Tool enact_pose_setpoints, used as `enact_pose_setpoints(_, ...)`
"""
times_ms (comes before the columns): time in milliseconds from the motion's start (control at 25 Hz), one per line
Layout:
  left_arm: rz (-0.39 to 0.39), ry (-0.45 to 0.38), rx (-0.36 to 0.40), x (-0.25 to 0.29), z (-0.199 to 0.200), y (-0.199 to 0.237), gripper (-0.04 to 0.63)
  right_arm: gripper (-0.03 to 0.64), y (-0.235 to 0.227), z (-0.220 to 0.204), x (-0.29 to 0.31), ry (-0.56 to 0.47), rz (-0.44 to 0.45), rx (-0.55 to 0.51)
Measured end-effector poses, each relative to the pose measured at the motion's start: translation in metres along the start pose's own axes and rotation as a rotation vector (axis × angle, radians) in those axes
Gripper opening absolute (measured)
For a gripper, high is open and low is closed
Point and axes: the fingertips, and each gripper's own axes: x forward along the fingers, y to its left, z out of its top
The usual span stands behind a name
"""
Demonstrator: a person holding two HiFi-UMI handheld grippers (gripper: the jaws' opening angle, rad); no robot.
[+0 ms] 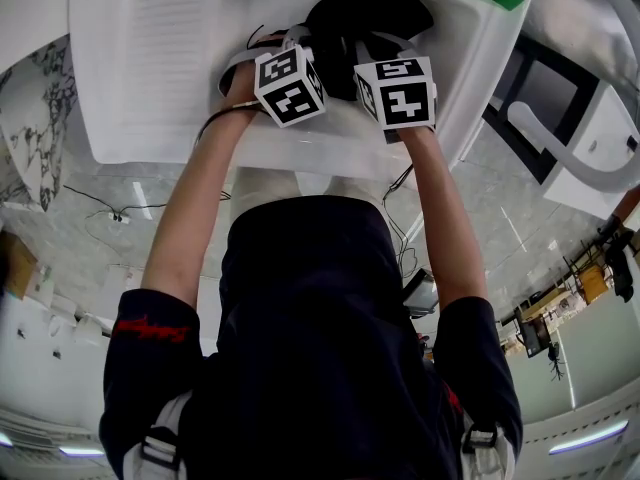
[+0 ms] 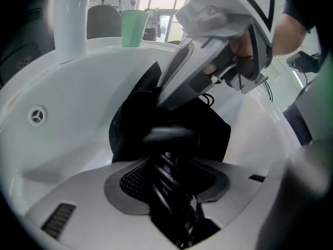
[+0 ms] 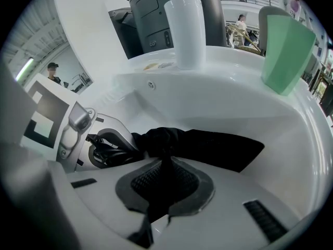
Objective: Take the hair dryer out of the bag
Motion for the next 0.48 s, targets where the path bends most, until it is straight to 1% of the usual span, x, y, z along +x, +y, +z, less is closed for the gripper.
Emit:
enact_pose_setpoints(160,-0.020,0.001,0.000,-0.0026,-0.0017,-0.0038,0.209,0.046,-0.0012,0.0000,0.0011,0.005,-0.001,0.001)
enact_pose_setpoints(480,-0.032,0.001,0.007,-0.0075,-0.0028,-0.0076,0.209,0.046,-0.0064,-0.0009,0.0028,0.009,0.001,0.021)
